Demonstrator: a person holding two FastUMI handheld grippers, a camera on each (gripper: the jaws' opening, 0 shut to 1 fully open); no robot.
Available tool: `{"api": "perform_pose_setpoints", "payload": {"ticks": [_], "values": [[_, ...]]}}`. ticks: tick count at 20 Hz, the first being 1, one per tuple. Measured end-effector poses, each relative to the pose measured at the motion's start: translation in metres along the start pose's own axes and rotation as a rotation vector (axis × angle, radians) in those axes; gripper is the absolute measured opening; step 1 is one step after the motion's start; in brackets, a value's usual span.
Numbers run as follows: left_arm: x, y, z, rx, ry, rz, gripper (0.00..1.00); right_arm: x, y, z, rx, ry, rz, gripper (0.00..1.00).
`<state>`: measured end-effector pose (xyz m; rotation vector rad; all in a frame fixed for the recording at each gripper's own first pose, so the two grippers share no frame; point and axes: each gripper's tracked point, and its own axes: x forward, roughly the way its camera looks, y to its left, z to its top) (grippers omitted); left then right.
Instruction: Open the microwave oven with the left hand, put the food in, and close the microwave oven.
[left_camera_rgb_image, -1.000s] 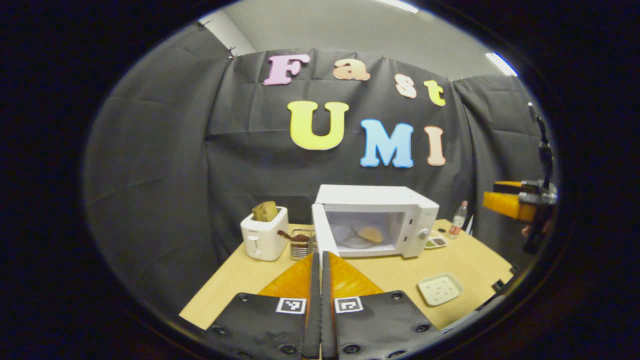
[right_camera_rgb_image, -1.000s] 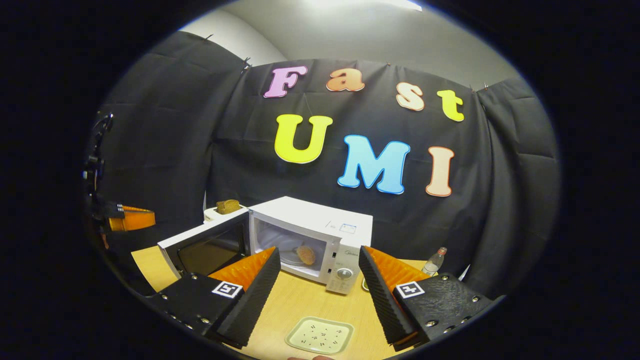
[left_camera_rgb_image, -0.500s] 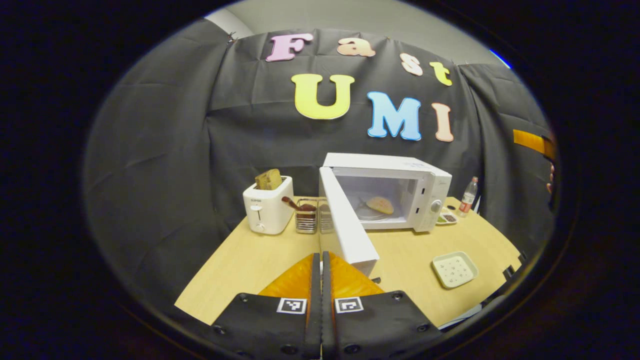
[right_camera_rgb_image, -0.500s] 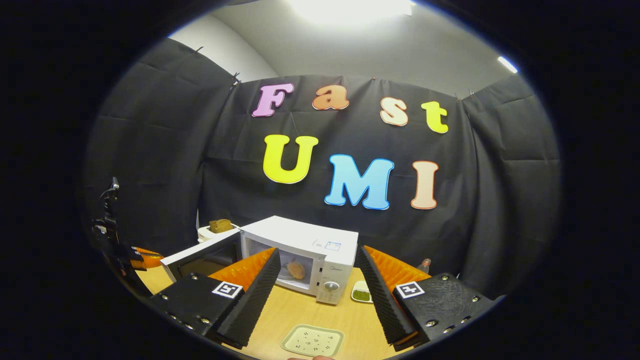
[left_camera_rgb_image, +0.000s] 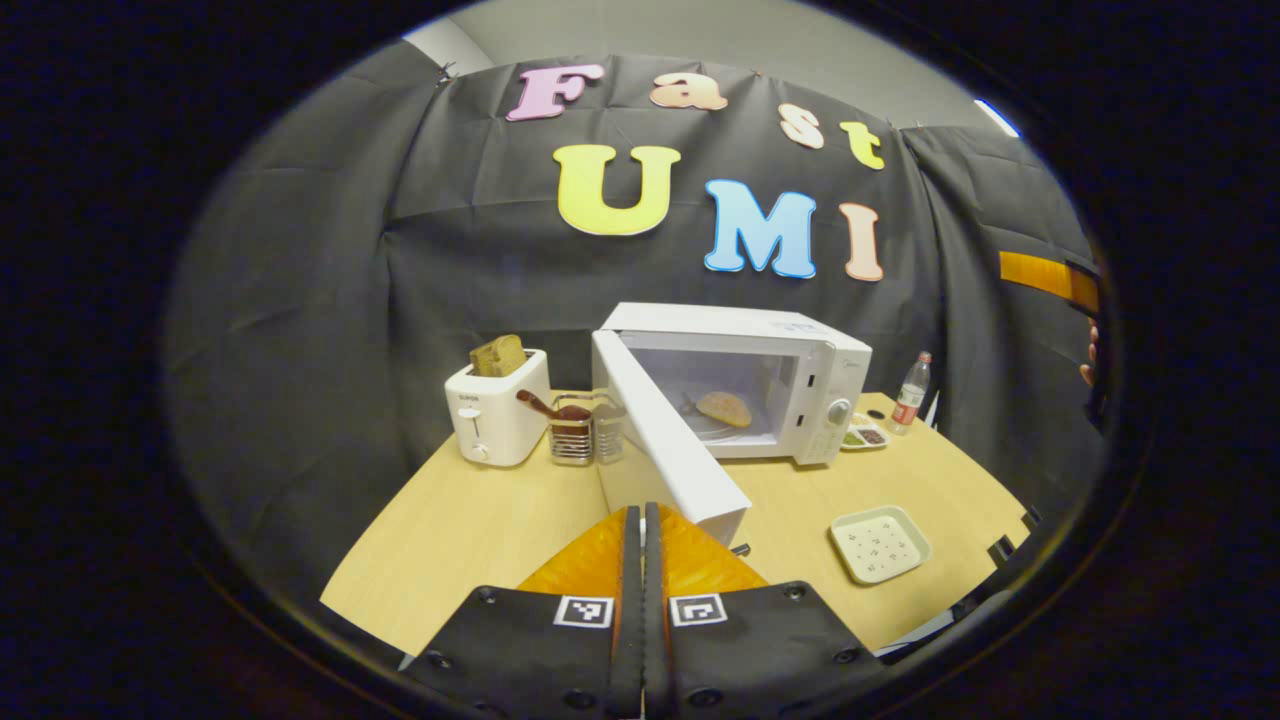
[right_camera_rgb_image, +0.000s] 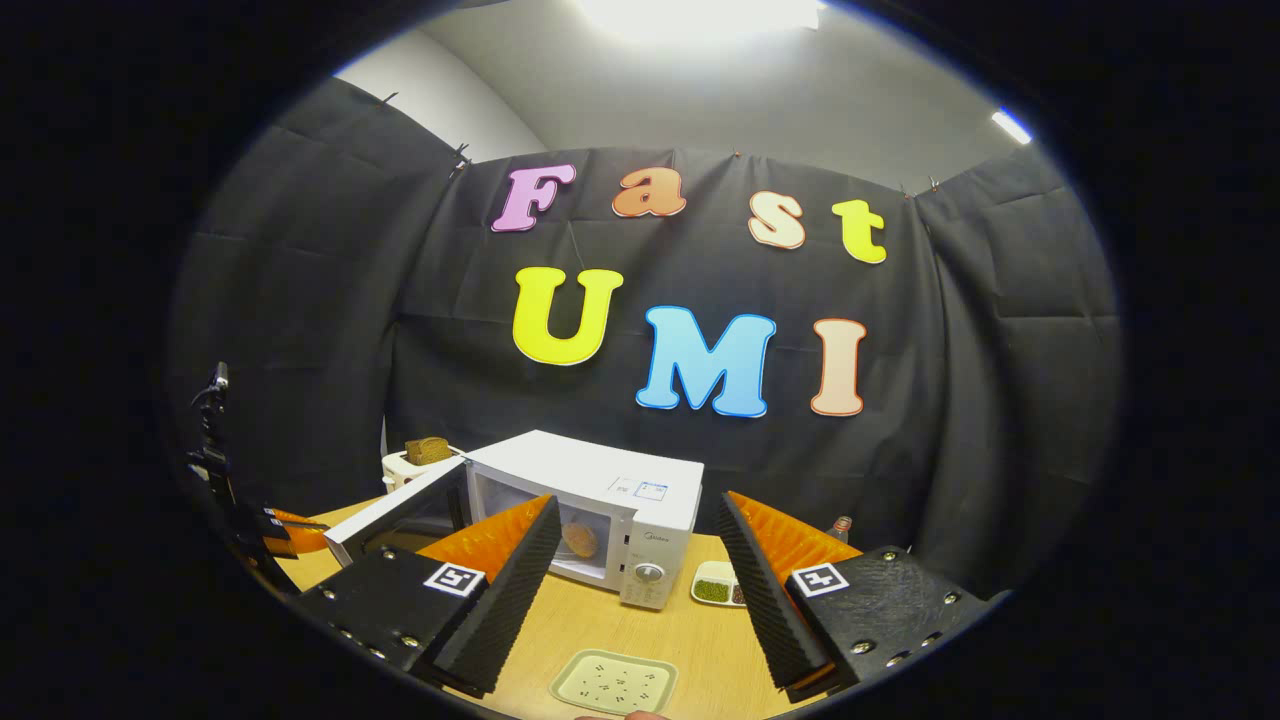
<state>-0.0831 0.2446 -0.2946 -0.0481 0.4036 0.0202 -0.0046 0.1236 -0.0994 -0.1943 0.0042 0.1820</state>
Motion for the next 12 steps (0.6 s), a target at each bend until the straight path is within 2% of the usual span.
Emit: {"api": "perform_pose_setpoints", "payload": {"ticks": [2,6,12], "values": [[0.007,-0.014,0.002,0.009,0.004,-0.022,0.07,0.000,-0.001,0.006,0.012,-0.012,0.001,0.98],[0.020,-0.037,0.006,0.042,0.011,-0.051,0.07,0.001,-0.014,0.025,0.044,-0.064,-0.037,0.96],[0.041,-0.065,0.020,0.038,0.003,-0.090,0.07,0.006,-0.038,0.025,0.066,-0.050,-0.073,0.96]]}}
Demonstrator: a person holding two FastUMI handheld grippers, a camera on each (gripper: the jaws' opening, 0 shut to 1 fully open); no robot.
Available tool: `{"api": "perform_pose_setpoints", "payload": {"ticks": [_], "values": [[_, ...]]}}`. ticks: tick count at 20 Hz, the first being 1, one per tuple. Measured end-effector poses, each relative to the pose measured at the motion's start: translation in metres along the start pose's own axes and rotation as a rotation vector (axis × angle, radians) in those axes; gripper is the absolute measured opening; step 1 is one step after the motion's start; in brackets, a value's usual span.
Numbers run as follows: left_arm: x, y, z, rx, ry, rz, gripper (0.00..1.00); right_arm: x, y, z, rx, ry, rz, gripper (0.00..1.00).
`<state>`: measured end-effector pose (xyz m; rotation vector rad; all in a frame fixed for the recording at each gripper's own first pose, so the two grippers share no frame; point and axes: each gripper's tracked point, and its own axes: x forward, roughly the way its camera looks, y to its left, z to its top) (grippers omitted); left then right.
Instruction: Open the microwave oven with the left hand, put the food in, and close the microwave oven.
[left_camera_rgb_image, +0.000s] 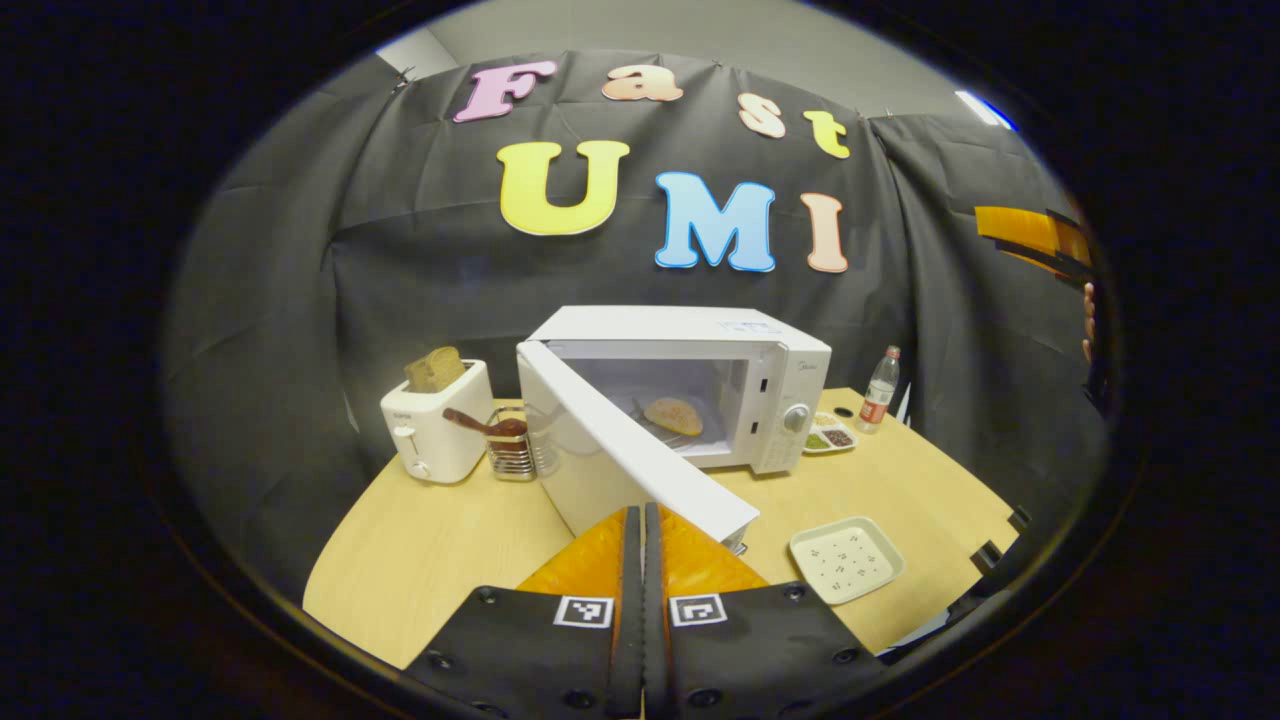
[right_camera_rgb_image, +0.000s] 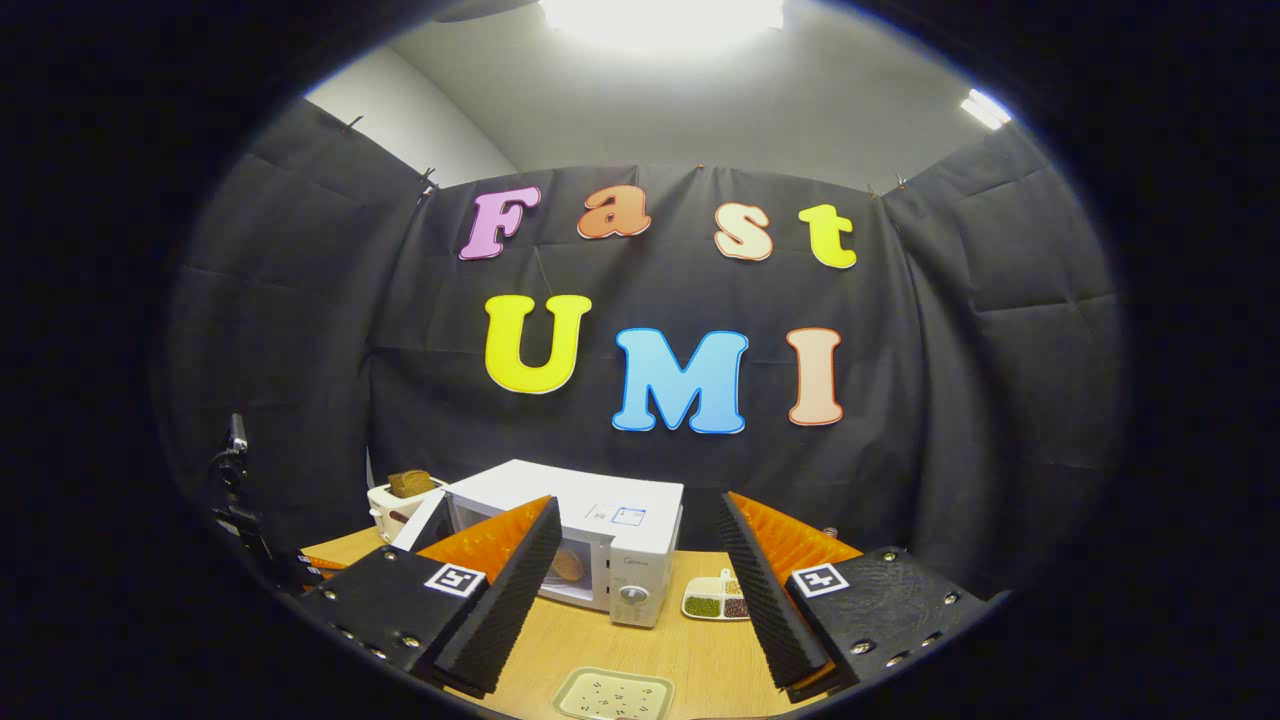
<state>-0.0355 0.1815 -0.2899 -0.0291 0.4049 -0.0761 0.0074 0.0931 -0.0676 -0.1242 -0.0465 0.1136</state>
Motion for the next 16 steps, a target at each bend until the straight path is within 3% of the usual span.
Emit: {"api": "perform_pose_setpoints", "payload": {"ticks": [11,16], "values": [[0.052,-0.083,0.014,0.108,0.013,-0.193,0.07,-0.002,-0.031,-0.020,-0.009,0.061,-0.060,0.96],[0.082,-0.103,0.028,0.075,0.009,-0.228,0.07,-0.003,-0.048,-0.023,-0.019,0.070,-0.076,0.96]]}}
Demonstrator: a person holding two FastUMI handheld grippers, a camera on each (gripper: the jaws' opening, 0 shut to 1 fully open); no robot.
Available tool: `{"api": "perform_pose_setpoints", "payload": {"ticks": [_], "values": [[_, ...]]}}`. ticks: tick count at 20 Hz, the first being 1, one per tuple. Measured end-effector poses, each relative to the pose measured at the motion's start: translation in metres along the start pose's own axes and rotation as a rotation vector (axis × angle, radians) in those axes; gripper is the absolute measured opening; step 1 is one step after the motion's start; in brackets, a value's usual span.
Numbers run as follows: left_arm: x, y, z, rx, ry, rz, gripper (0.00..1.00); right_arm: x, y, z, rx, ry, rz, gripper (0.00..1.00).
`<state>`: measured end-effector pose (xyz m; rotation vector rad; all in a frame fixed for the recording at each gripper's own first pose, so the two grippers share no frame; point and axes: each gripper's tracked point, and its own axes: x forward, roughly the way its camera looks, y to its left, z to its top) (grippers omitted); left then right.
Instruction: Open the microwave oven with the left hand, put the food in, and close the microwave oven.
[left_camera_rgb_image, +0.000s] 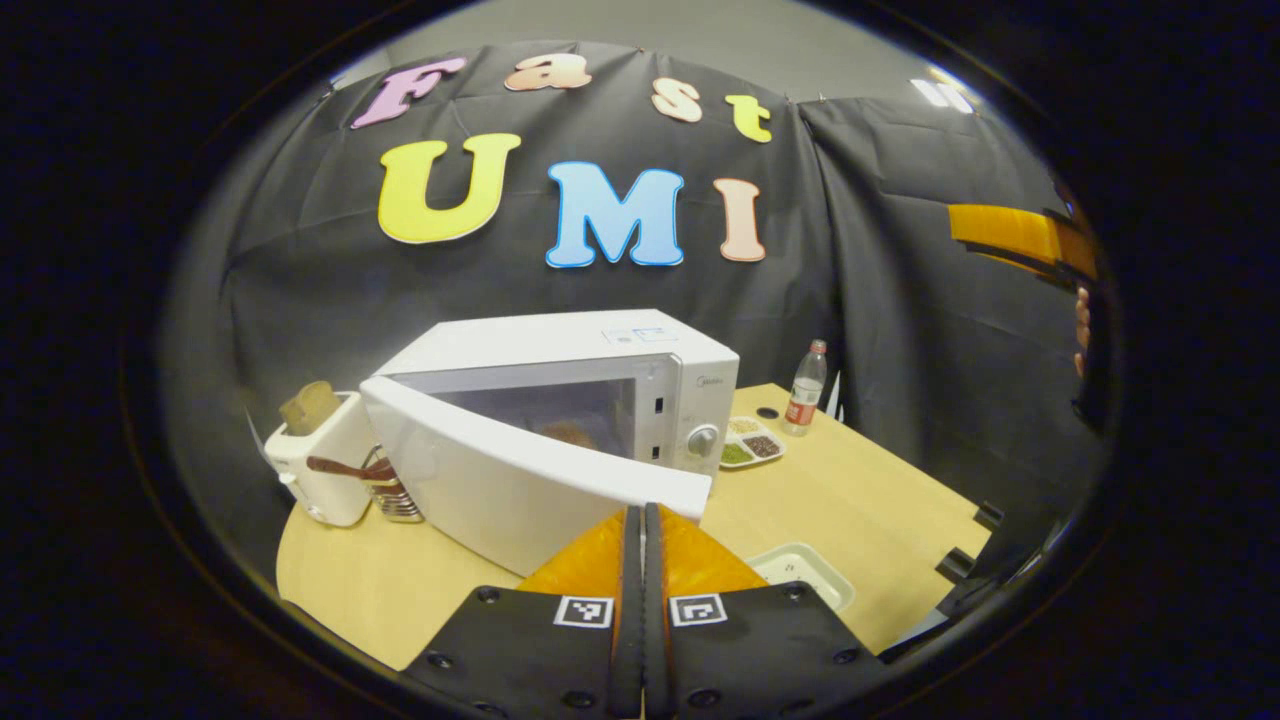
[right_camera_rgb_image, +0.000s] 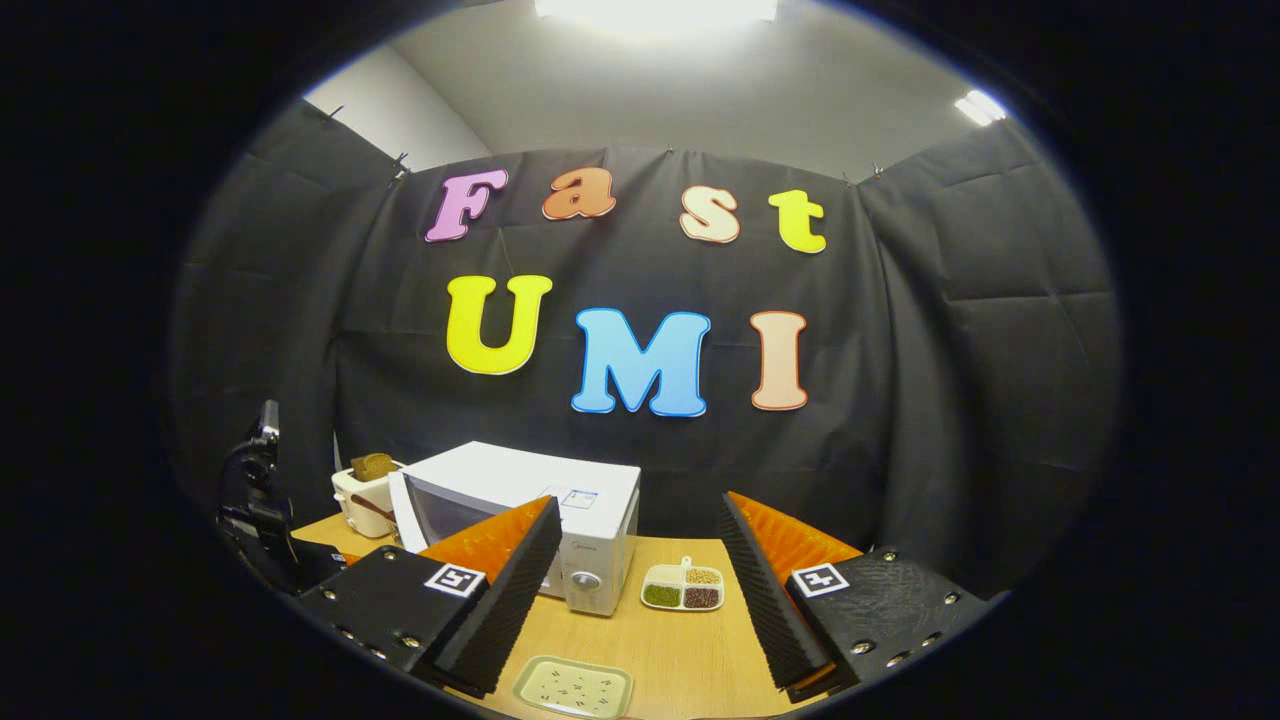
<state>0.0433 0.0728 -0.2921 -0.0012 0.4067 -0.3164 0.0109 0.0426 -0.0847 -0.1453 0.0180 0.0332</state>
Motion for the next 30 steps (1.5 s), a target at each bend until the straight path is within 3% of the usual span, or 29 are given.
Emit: {"api": "perform_pose_setpoints", "payload": {"ticks": [7,30], "values": [[0.043,-0.011,0.012,0.034,0.023,-0.028,0.07,0.009,-0.024,-0.010,0.029,0.024,-0.027,0.96],[0.154,-0.014,0.051,-0.158,-0.035,0.011,0.07,0.050,-0.050,-0.015,0.007,0.079,-0.073,0.96]]}}
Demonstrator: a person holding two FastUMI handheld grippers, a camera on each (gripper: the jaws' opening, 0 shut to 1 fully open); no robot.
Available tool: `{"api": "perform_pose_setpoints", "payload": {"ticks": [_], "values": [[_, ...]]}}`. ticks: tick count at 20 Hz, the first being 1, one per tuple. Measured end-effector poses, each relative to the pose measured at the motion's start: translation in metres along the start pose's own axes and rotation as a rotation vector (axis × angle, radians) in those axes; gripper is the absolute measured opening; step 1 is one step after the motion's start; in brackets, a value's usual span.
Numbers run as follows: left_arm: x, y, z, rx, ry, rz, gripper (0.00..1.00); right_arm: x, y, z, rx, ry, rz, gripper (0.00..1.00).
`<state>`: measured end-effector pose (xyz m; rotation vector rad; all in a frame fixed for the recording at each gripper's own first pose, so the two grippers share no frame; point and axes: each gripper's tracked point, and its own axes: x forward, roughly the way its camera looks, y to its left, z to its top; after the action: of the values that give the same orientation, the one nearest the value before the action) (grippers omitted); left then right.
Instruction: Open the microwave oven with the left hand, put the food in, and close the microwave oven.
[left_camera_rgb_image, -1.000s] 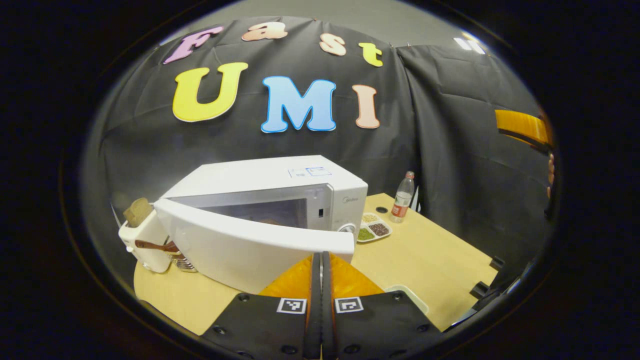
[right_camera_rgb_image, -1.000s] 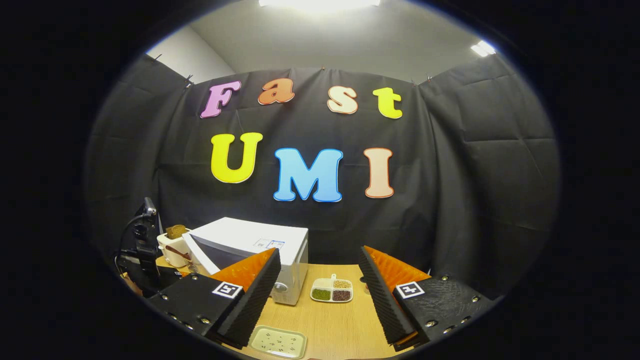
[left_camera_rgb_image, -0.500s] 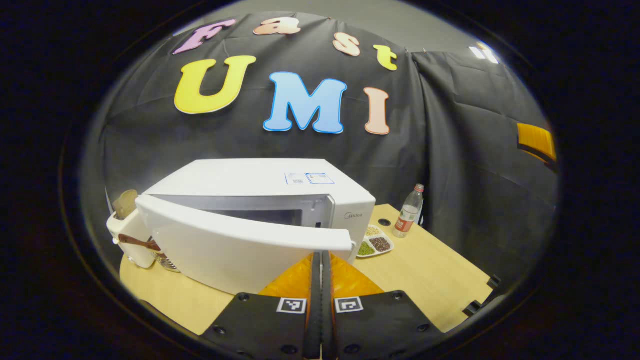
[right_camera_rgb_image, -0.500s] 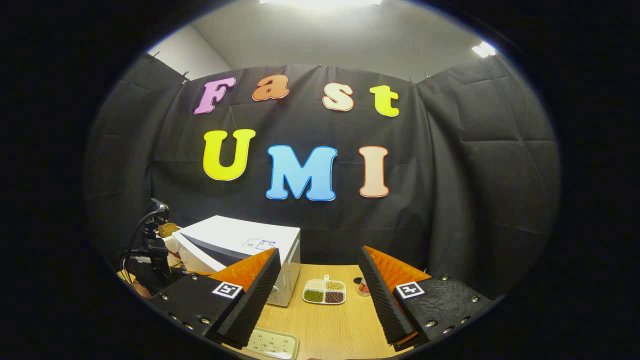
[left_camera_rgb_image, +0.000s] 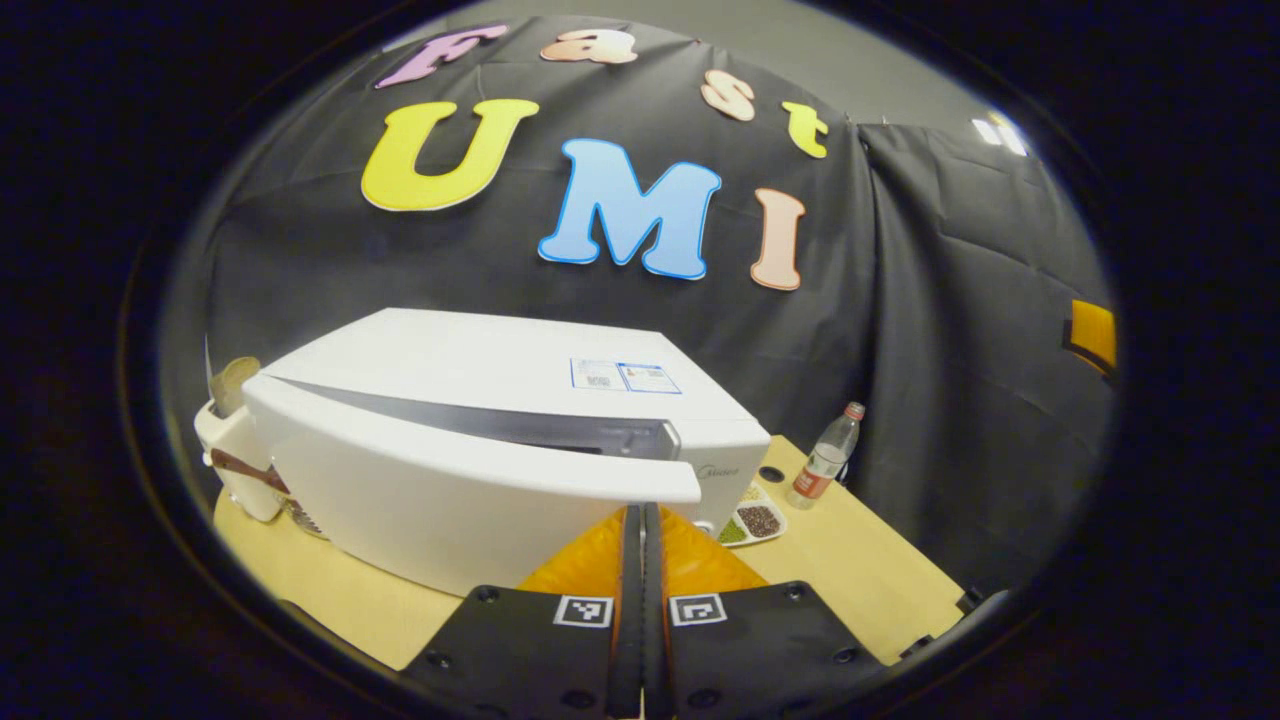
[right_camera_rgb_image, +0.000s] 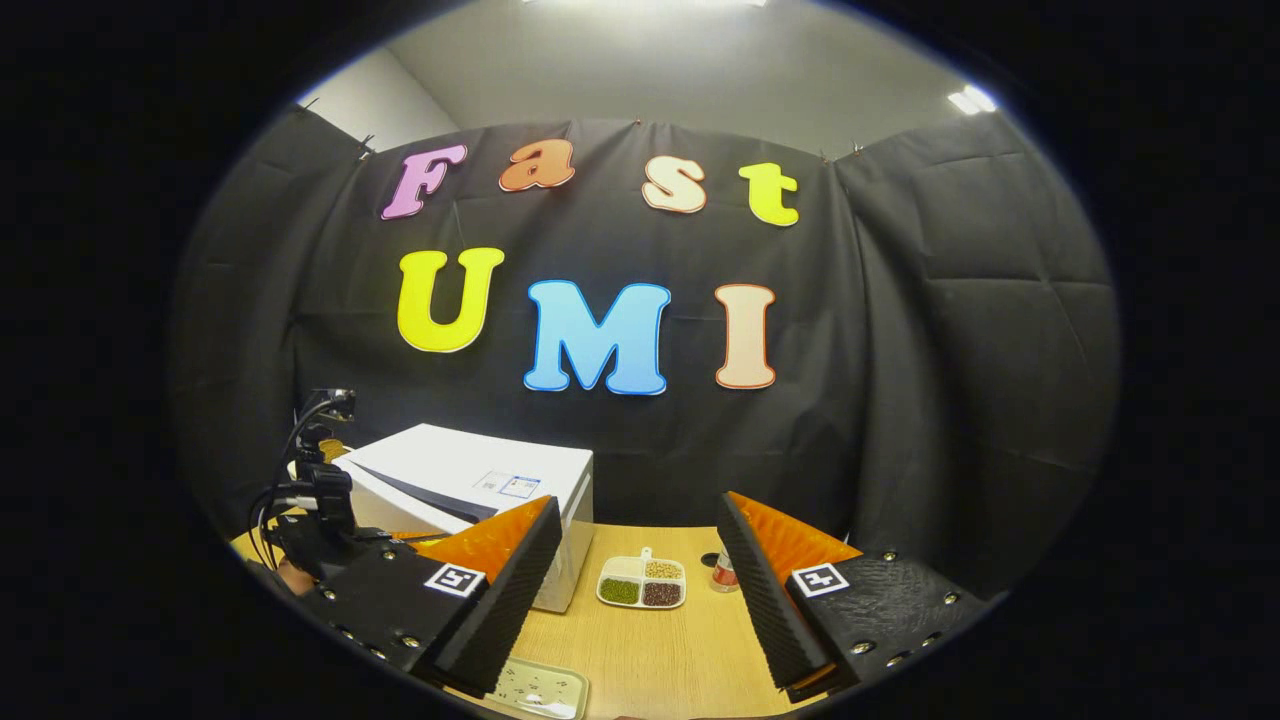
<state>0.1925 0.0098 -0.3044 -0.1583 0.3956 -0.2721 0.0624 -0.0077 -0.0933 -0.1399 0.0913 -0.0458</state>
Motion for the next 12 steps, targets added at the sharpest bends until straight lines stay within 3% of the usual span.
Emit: {"api": "perform_pose_setpoints", "payload": {"ticks": [12], "values": [[0.028,0.009,0.009,0.035,-0.024,0.080,0.07,0.016,-0.020,-0.014,0.034,0.032,-0.031,0.96]]}}
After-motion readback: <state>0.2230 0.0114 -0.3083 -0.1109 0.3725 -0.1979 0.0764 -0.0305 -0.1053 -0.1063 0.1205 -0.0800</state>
